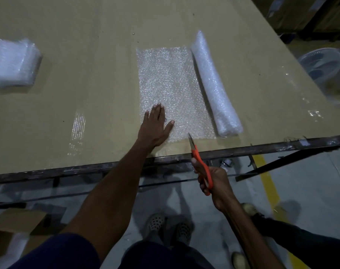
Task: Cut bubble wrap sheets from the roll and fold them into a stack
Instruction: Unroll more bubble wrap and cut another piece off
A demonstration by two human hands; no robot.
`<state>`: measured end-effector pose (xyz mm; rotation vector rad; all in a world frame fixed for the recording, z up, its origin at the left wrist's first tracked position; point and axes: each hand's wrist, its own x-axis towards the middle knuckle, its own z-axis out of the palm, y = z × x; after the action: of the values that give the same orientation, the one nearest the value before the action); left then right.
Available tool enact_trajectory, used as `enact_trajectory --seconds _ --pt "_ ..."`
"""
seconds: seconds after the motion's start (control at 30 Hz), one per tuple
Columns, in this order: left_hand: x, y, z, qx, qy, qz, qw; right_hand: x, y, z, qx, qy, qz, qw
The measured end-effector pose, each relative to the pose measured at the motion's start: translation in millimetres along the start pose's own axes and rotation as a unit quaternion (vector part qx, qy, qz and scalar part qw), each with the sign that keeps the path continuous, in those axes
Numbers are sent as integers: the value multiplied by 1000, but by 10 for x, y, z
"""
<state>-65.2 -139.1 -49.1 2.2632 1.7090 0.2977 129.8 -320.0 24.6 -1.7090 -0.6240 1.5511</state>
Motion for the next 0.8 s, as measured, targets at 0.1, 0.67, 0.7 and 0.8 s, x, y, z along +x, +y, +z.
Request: enact_trajectory --seconds 0.1,0.67,0.7,0.8 --pt "7 -16 9 4 0 2 1000 38 -29 32 4 7 -3 1000" --pt "5 -23 12 -10 7 -1 1000 145 -143 110 -5 8 -16 1000" --pt "6 -25 14 -9 5 -1 1000 168 -156 124 -6 10 -13 1000" --pt "10 -19 20 -6 8 0 1000 254 -198 179 -9 18 -3 1000"
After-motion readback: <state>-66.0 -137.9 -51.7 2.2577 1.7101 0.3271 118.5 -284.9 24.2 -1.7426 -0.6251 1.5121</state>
